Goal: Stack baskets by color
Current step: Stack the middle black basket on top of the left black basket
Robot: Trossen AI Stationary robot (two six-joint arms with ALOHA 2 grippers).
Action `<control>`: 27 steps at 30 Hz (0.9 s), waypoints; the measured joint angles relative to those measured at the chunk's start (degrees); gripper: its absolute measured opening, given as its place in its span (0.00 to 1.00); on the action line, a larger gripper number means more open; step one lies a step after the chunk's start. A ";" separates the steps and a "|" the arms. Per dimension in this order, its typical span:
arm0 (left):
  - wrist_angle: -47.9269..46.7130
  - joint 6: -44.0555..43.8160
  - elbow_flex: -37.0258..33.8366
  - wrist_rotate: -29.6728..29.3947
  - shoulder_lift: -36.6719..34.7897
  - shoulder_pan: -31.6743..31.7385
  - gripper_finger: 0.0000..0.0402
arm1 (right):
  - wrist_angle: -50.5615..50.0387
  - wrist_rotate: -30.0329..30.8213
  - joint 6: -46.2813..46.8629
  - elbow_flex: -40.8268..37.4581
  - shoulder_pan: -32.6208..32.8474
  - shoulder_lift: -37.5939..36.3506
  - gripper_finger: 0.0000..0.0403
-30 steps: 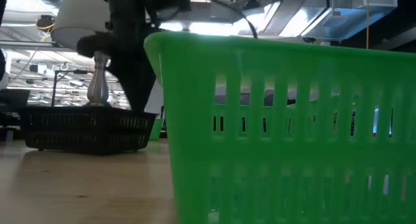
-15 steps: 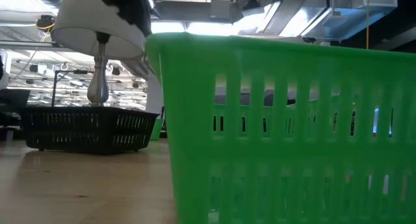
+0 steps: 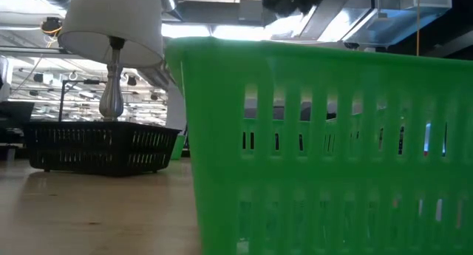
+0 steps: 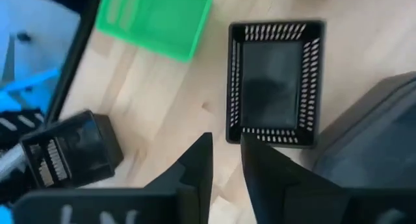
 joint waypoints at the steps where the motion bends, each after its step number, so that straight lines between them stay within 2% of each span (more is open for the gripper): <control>1: 0.02 -0.67 0.00 0.00 -0.27 -0.49 0.17 | -0.42 0.45 -1.32 0.00 0.38 1.02 0.20; 8: -0.04 -2.45 -0.07 -0.57 -1.38 -3.67 0.17 | -1.27 7.88 -7.55 0.00 4.32 5.81 0.17; 13: -0.10 -3.67 -0.07 -1.16 -1.29 -5.40 0.17 | 0.38 7.25 -7.18 0.00 5.58 6.64 0.07; 17: -0.04 -3.68 -0.07 -3.75 -1.34 -6.88 0.17 | 1.48 2.79 -7.17 0.00 5.79 6.73 0.02; 21: -0.02 -3.66 -0.07 -6.02 -1.36 -8.20 0.17 | 2.62 2.03 -2.49 0.00 5.86 7.42 0.06; 23: -0.02 -3.66 -0.05 -6.25 -1.36 -8.85 0.17 | 3.54 1.99 0.28 0.02 5.83 8.26 0.10; 27: -0.04 -3.66 -0.06 -6.32 -1.36 -9.92 0.17 | 3.45 2.06 0.13 0.00 6.02 10.58 0.19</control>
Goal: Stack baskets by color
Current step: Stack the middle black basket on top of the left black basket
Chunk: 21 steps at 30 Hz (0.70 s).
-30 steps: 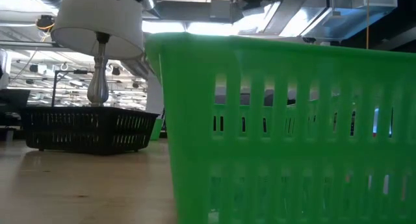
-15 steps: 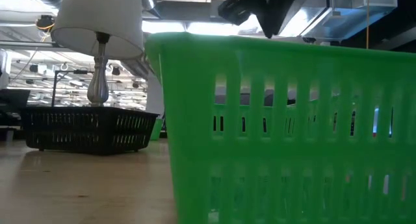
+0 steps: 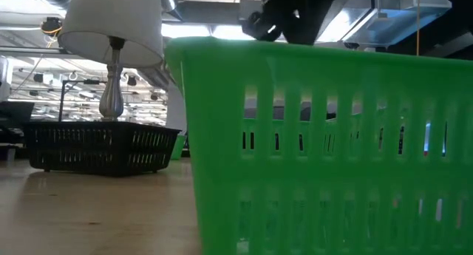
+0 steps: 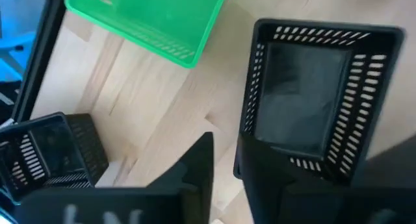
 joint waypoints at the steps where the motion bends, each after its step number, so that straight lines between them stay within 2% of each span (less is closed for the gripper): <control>1: -0.03 -0.01 0.00 0.00 0.00 -0.22 0.17 | -0.01 -0.06 -0.16 0.00 0.08 0.71 0.21; 4: 0.01 -0.26 0.00 -0.04 0.00 -0.80 0.17 | -0.09 -0.03 -1.40 0.01 0.39 3.01 0.25; 12: 0.08 -1.83 0.02 -1.65 -0.50 -2.48 0.17 | 0.71 1.82 -1.51 0.00 0.41 8.20 0.24; 16: 0.10 -2.03 0.02 -1.60 -0.88 -2.65 0.17 | 1.00 4.33 -1.44 0.00 0.41 9.19 0.24; 21: 0.23 -3.01 0.02 -2.40 -1.78 -2.67 0.17 | 1.31 3.30 -1.42 0.00 0.41 9.69 0.24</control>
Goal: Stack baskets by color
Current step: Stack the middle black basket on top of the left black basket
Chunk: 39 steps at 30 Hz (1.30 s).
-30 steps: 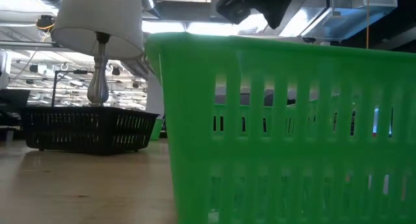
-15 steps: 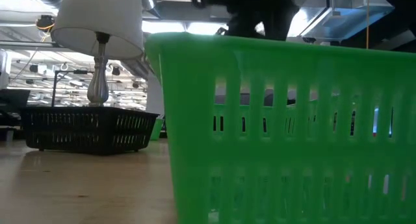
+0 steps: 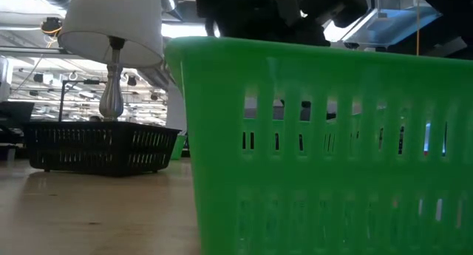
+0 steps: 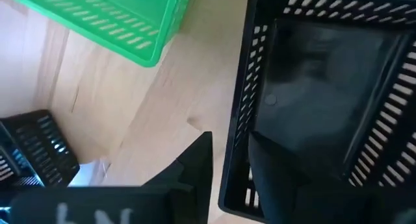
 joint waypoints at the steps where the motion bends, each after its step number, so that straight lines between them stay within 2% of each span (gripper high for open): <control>1: -0.01 0.00 0.00 -0.28 -0.24 0.00 0.17 | 0.45 -0.12 0.00 0.00 0.00 0.00 0.24; 7: 0.07 0.02 0.00 -0.63 -1.76 0.00 0.17 | 4.73 -0.33 0.03 0.00 0.23 0.00 0.24; 22: 0.05 0.17 0.00 -0.69 -3.47 0.00 0.17 | 8.38 -0.32 -0.07 0.00 2.85 1.23 0.24; 27: -0.12 0.15 0.00 -0.69 -3.44 0.00 0.17 | 8.54 1.44 -0.13 -0.02 3.10 2.98 0.24; 39: -0.28 0.17 0.00 -0.34 -3.42 0.00 0.17 | 8.00 1.33 0.15 0.51 3.06 3.88 0.24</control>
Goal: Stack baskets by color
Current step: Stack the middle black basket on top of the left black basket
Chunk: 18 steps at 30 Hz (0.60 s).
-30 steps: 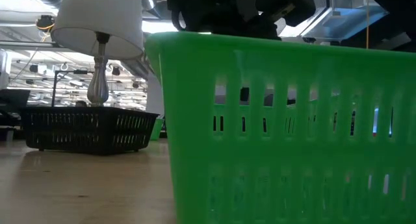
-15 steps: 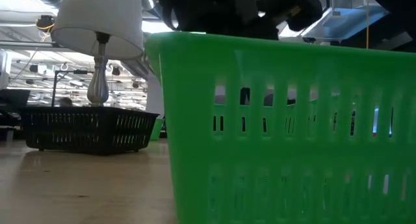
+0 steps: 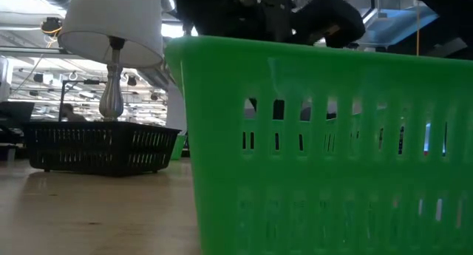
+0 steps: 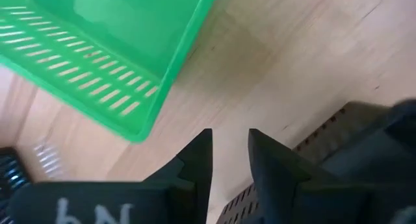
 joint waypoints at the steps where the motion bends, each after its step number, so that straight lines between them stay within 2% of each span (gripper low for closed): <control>1: -0.04 0.00 0.00 0.02 0.00 0.00 0.17 | -0.24 -0.02 0.05 0.38 0.00 -0.12 0.24; 7: -0.06 0.00 0.00 0.09 0.00 0.01 0.17 | -2.58 0.03 6.45 5.02 0.00 -0.18 0.24; 14: -0.07 0.00 0.00 0.09 0.00 0.01 0.17 | -2.96 10.03 10.53 5.91 0.27 -0.23 0.24; 18: -0.06 -0.02 0.00 0.09 0.00 0.02 0.17 | -2.93 10.82 11.14 4.82 0.24 -0.27 0.24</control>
